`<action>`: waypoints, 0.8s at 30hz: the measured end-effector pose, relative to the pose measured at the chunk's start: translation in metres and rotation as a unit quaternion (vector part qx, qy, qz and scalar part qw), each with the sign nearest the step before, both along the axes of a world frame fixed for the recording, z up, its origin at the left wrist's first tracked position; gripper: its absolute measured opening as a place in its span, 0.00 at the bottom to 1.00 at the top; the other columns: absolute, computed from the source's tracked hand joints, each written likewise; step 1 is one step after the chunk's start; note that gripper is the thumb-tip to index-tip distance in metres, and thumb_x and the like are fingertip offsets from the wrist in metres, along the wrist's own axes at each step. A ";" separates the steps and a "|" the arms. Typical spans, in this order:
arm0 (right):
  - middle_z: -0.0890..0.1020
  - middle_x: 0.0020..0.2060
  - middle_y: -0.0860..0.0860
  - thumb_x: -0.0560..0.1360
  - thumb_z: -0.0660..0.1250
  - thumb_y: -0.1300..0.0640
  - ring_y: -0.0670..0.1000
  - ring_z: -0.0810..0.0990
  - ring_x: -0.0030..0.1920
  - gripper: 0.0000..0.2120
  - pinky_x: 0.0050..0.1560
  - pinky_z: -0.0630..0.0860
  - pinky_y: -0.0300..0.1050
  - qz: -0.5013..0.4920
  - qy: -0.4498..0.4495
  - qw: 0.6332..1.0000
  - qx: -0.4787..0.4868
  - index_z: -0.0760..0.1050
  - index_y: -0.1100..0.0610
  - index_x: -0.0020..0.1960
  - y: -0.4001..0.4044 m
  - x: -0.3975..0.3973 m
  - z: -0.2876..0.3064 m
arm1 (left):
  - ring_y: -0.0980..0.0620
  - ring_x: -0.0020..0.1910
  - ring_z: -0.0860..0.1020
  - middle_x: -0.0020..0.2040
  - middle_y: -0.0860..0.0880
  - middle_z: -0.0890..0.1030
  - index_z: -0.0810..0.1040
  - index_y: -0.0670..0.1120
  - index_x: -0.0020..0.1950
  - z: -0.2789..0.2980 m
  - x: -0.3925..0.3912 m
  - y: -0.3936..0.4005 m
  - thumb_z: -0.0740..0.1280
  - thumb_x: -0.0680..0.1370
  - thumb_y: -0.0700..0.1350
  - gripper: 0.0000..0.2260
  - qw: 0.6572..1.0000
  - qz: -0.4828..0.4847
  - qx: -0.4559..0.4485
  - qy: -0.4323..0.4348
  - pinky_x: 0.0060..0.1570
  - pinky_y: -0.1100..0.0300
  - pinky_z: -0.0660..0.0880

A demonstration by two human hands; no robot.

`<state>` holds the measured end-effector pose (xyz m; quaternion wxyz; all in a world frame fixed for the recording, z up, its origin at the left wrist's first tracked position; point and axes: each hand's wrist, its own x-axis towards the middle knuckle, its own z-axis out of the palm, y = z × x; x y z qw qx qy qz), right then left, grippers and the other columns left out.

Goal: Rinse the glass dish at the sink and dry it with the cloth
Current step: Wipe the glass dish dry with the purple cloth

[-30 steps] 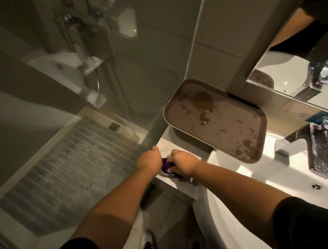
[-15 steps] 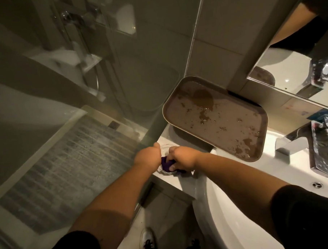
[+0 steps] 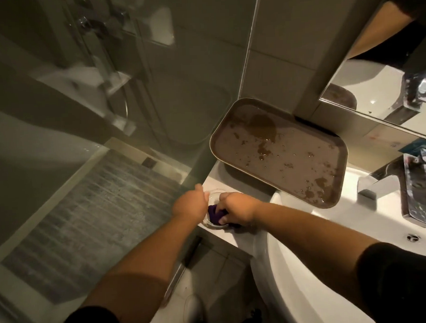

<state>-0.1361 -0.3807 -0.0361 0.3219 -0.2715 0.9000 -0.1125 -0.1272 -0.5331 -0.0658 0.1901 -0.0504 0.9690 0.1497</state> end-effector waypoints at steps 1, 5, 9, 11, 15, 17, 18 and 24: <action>0.77 0.57 0.57 0.75 0.71 0.54 0.58 0.76 0.56 0.16 0.56 0.73 0.49 0.022 -0.007 1.000 0.007 0.80 0.58 0.61 0.000 -0.002 0.002 | 0.36 0.54 0.79 0.55 0.38 0.80 0.69 0.41 0.60 0.000 -0.005 -0.001 0.52 0.84 0.49 0.14 0.998 -0.052 -0.030 0.001 0.43 0.50 0.70; 0.77 0.56 0.57 0.75 0.70 0.54 0.58 0.76 0.55 0.16 0.55 0.74 0.50 0.030 0.016 0.999 0.014 0.79 0.58 0.61 0.001 0.001 0.004 | 0.36 0.53 0.79 0.56 0.38 0.81 0.69 0.40 0.60 -0.002 -0.005 0.000 0.55 0.83 0.42 0.09 0.991 -0.108 -0.074 0.001 0.41 0.50 0.69; 0.76 0.52 0.58 0.75 0.68 0.54 0.60 0.79 0.51 0.13 0.46 0.72 0.46 -0.076 0.066 0.995 0.011 0.81 0.59 0.57 -0.008 0.017 -0.006 | 0.38 0.55 0.80 0.56 0.39 0.81 0.70 0.39 0.60 -0.004 0.011 0.008 0.55 0.83 0.42 0.10 1.000 0.009 -0.026 -0.002 0.42 0.52 0.69; 0.76 0.52 0.57 0.75 0.67 0.55 0.60 0.79 0.50 0.12 0.43 0.70 0.44 -0.141 0.075 0.987 0.003 0.82 0.58 0.55 -0.013 0.024 -0.009 | 0.38 0.57 0.79 0.57 0.39 0.81 0.70 0.38 0.61 -0.005 0.023 0.015 0.55 0.83 0.44 0.12 0.996 0.088 0.018 -0.013 0.46 0.52 0.73; 0.77 0.53 0.56 0.76 0.69 0.54 0.58 0.78 0.53 0.13 0.49 0.74 0.48 -0.117 0.056 0.992 0.005 0.81 0.58 0.57 -0.009 0.023 -0.006 | 0.39 0.60 0.78 0.60 0.38 0.80 0.72 0.38 0.62 -0.004 0.026 0.014 0.54 0.83 0.45 0.15 0.994 0.103 0.029 -0.039 0.52 0.51 0.75; 0.77 0.55 0.57 0.76 0.69 0.53 0.58 0.77 0.55 0.15 0.54 0.74 0.49 -0.057 0.024 0.998 0.014 0.80 0.59 0.60 -0.001 0.012 -0.002 | 0.38 0.59 0.78 0.59 0.39 0.80 0.72 0.39 0.62 -0.001 0.013 0.006 0.54 0.84 0.47 0.15 0.999 0.033 0.022 -0.034 0.51 0.51 0.73; 0.77 0.56 0.57 0.75 0.70 0.53 0.58 0.77 0.56 0.16 0.54 0.73 0.48 -0.032 0.009 0.999 0.018 0.79 0.59 0.61 0.001 0.007 0.001 | 0.38 0.57 0.78 0.58 0.38 0.80 0.71 0.40 0.62 0.001 0.005 0.002 0.54 0.84 0.48 0.14 0.999 -0.015 0.011 -0.026 0.49 0.50 0.73; 0.77 0.56 0.57 0.75 0.70 0.53 0.57 0.76 0.55 0.17 0.54 0.73 0.49 0.002 0.016 0.999 0.035 0.79 0.58 0.61 0.003 0.003 0.003 | 0.36 0.50 0.79 0.53 0.37 0.80 0.69 0.40 0.59 -0.003 -0.007 -0.002 0.55 0.82 0.43 0.10 0.990 -0.131 -0.042 0.002 0.40 0.50 0.69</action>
